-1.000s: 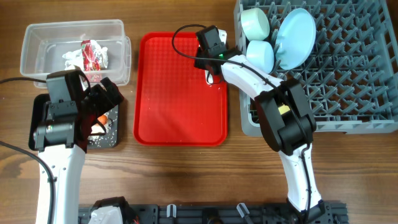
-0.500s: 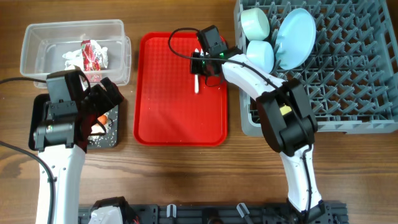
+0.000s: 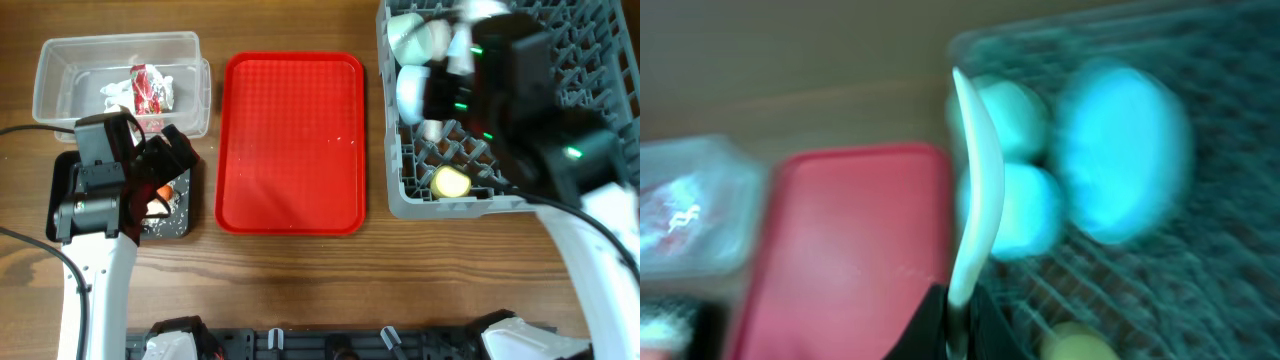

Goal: Sort waste into correct bins and load items into the dishwasher rack
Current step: 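Carry the white spoon into the dish rack and release it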

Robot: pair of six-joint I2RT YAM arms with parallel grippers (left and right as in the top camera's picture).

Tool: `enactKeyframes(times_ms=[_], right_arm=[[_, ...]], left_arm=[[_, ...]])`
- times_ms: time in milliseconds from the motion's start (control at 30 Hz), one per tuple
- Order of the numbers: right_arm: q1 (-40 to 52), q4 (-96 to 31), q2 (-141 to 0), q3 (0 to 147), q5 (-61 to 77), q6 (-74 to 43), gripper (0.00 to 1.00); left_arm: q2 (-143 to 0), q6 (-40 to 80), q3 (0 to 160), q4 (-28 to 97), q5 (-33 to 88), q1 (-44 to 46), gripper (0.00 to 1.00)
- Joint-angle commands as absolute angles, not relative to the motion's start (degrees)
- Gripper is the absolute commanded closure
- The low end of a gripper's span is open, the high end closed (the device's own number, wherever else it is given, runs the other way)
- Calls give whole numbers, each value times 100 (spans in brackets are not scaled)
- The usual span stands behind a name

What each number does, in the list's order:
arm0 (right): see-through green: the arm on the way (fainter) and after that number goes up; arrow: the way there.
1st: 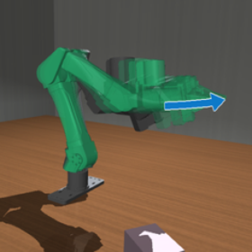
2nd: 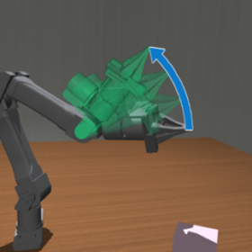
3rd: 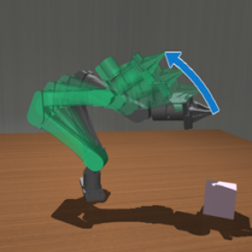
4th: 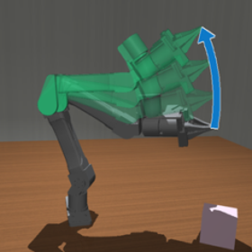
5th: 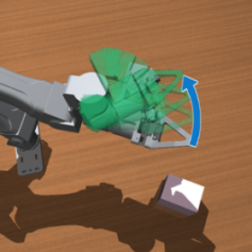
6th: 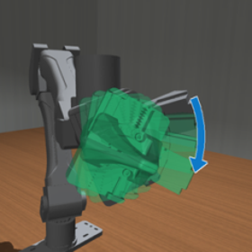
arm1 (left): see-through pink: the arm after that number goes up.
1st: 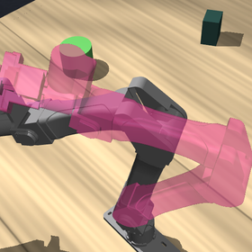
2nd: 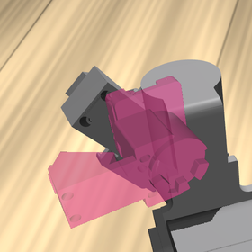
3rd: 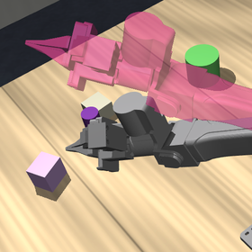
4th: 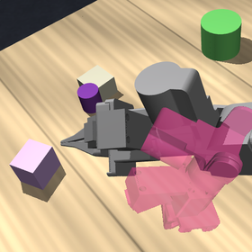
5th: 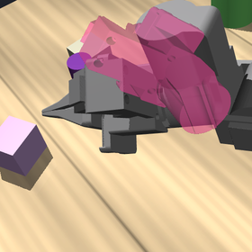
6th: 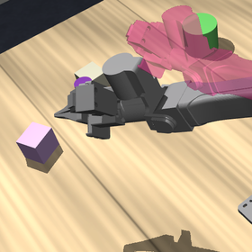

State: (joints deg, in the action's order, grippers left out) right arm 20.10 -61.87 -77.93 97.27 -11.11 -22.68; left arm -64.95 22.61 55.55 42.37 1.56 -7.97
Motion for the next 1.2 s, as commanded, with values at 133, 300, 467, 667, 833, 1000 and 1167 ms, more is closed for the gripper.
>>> enactKeyframes(times_ms=[133, 300, 467, 667, 833, 1000, 1167], right_arm=[[659, -6978, -7850, 8995, -2504, -5603, 96], [561, -6897, -8248, 8062, -2445, -7911, 96], [561, -6471, -8971, 7522, -1914, -8573, 96], [561, -5981, -9721, 7518, -1778, -8580, 96], [558, -5760, -9727, 7520, -1719, -8595, 48], [558, -5867, -9542, 7544, -1514, -8447, 41], [561, -5953, -8436, 7701, -1616, -7247, 21]], left_arm=[[-6506, 2274, 5642, 4230, 121, -832, 0], [-6506, 2274, 5642, 4230, 121, -832, 0], [-6506, 2274, 5642, 4230, 121, -832, 0], [-6506, 2276, 5642, 4230, 121, -832, 0], [-6506, 2274, 5642, 4230, 121, -832, 0], [-6506, 2274, 5642, 4230, 121, -832, 0], [-6506, 2274, 5642, 4230, 121, -832, 0]])
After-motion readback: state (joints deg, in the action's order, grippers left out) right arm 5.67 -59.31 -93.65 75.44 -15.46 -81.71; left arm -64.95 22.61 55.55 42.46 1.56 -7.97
